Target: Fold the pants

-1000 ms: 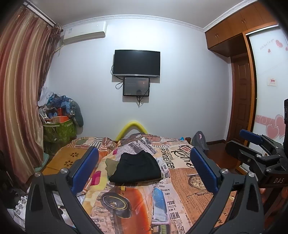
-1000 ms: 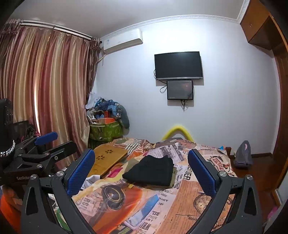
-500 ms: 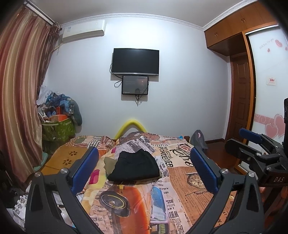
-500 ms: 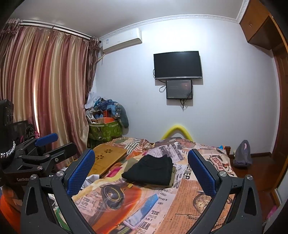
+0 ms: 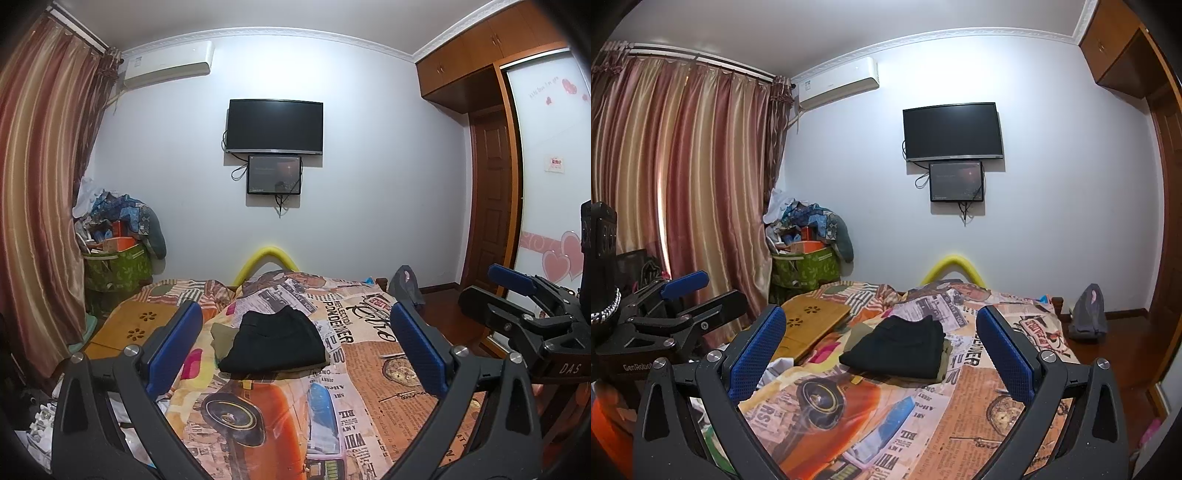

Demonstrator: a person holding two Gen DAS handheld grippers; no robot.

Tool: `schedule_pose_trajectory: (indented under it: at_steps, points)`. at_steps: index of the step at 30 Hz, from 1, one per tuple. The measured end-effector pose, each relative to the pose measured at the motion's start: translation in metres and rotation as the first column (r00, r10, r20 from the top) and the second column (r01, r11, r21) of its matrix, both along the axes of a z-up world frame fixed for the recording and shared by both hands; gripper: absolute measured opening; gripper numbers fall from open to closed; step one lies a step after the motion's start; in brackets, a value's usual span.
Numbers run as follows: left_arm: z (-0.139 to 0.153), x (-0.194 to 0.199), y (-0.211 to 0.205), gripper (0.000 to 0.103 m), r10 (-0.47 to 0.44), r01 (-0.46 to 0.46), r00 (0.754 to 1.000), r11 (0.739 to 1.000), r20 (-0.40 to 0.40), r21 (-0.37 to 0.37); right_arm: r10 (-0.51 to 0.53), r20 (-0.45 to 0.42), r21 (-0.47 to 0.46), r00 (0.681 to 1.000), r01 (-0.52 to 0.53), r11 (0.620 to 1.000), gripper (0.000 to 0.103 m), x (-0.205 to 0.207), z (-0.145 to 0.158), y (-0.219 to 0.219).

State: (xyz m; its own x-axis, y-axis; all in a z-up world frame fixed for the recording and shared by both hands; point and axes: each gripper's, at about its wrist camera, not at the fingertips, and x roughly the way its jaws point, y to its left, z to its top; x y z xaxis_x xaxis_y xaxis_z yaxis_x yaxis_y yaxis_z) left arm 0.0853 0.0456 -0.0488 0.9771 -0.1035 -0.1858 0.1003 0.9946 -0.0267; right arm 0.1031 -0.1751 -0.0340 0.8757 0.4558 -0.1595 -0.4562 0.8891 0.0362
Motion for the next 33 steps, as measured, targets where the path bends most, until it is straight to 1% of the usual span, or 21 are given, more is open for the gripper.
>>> schedule_pose_trajectory:
  at_steps: [9, 33]
  points:
    - [-0.0008, 0.0035, 0.0013, 0.103, -0.018, 0.018, 1.0, 1.0, -0.014, -0.008, -0.006, 0.004, 0.002, 1.0, 0.006, 1.0, 0.103, -0.0005, -0.0002, -0.0001]
    - [-0.003, 0.0034, 0.0052, 0.103, -0.026, 0.026, 0.999, 1.0, -0.024, -0.017, -0.006, -0.004, 0.003, 1.0, 0.006, 1.0, 0.103, 0.0014, -0.0025, -0.0022]
